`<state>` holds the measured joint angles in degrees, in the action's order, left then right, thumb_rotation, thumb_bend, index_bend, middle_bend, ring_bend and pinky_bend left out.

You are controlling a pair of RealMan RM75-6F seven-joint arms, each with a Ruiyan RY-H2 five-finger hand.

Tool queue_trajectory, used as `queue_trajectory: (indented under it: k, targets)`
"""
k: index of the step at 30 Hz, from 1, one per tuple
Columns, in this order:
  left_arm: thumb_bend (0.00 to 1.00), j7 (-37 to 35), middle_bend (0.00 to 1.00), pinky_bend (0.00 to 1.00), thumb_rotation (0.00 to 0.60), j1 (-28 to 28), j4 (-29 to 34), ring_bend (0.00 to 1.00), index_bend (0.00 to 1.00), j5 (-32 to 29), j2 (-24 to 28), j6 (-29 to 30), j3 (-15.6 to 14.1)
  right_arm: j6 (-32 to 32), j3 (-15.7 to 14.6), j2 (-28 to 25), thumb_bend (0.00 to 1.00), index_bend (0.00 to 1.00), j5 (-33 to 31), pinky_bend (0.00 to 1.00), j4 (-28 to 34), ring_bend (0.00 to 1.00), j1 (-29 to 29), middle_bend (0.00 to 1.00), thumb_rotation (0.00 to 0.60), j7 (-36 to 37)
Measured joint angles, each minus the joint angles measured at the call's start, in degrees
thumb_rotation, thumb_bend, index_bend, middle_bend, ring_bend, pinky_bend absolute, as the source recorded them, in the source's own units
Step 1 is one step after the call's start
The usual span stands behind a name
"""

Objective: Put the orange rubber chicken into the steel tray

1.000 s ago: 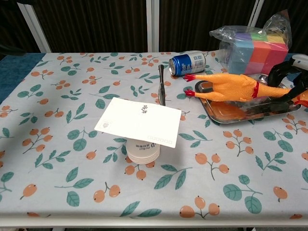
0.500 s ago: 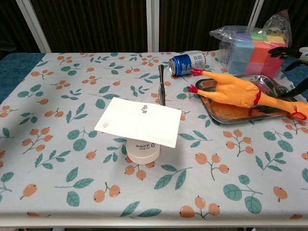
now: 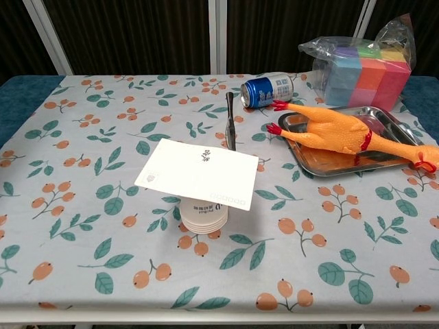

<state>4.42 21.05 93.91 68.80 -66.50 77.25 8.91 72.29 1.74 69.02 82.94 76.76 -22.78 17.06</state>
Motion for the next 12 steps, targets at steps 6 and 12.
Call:
queue_trajectory:
  k: [6, 12]
  targets:
    - [0.13, 3.2, 0.13, 0.24, 0.6, -5.7, -0.6, 0.1, 0.19, 2.6, -1.6, 7.0, -3.1, 8.4, -1.1, -7.1, 0.1, 0.01, -1.3, 0.19, 11.6, 0.01, 8.0, 0.14, 0.6, -9.5]
    - [0.13, 5.8, 0.13, 0.24, 0.6, -10.4, 2.8, 0.1, 0.19, 5.5, -2.7, 11.2, -6.6, 15.5, -2.4, -6.2, 0.1, 0.0, 0.5, 0.19, 14.1, 0.01, 13.8, 0.14, 0.6, -12.7]
